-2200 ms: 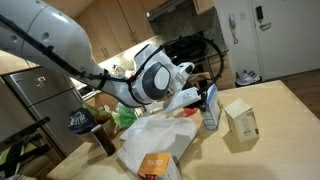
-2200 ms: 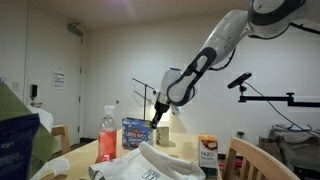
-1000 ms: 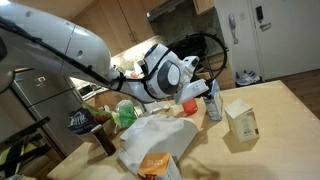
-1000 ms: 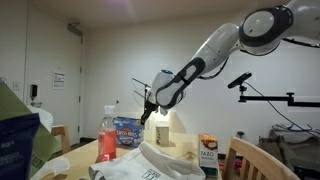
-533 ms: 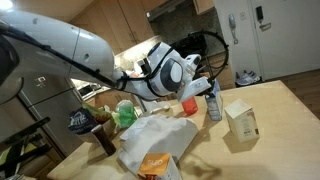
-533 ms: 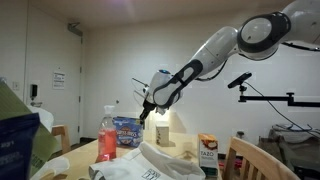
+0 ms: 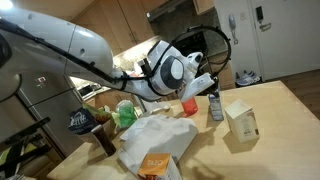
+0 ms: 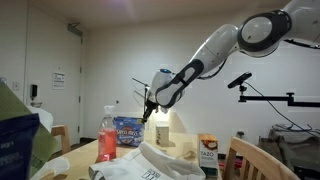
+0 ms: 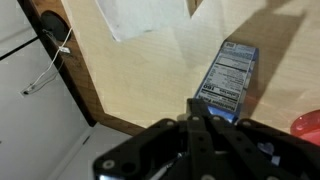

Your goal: Move the blue box forward then move the beige box forward then move the white box forward then move the white bag to the right and put it upright

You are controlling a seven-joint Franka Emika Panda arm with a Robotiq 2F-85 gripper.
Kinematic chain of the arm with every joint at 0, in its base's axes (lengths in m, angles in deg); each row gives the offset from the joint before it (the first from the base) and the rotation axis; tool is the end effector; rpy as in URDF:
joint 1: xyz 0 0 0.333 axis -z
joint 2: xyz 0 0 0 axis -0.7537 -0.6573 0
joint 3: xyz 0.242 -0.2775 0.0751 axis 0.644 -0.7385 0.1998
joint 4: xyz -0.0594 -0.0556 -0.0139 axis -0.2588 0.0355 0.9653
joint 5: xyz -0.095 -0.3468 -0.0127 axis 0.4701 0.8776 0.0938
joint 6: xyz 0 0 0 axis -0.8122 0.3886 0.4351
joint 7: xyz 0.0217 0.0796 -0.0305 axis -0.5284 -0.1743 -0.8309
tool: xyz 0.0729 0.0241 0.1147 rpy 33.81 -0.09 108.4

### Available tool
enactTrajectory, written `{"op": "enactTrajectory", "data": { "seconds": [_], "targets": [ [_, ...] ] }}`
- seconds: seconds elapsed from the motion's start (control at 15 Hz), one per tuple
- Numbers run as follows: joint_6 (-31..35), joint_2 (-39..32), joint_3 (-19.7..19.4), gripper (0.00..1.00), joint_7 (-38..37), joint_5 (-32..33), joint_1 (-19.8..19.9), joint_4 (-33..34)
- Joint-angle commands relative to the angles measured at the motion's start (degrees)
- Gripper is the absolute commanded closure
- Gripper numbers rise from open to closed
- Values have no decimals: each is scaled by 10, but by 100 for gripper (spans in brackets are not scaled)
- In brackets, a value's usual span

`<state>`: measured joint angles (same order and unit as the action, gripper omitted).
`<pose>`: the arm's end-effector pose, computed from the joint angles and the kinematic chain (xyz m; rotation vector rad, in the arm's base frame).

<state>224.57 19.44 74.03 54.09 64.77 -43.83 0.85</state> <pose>0.8298 -0.1175 0.2340 2.6522 0.5080 0.7301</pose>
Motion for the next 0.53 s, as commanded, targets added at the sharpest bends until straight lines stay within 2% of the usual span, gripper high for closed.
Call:
{"op": "enactTrajectory", "data": {
  "seconds": [0.0,0.13,0.47],
  "targets": [
    [31,65,-26,100,-9,22,-19,-98],
    [39,81,-34,100,-9,30,-25,-130],
    [22,94,12,100,31,25,-1,-176]
  ]
}}
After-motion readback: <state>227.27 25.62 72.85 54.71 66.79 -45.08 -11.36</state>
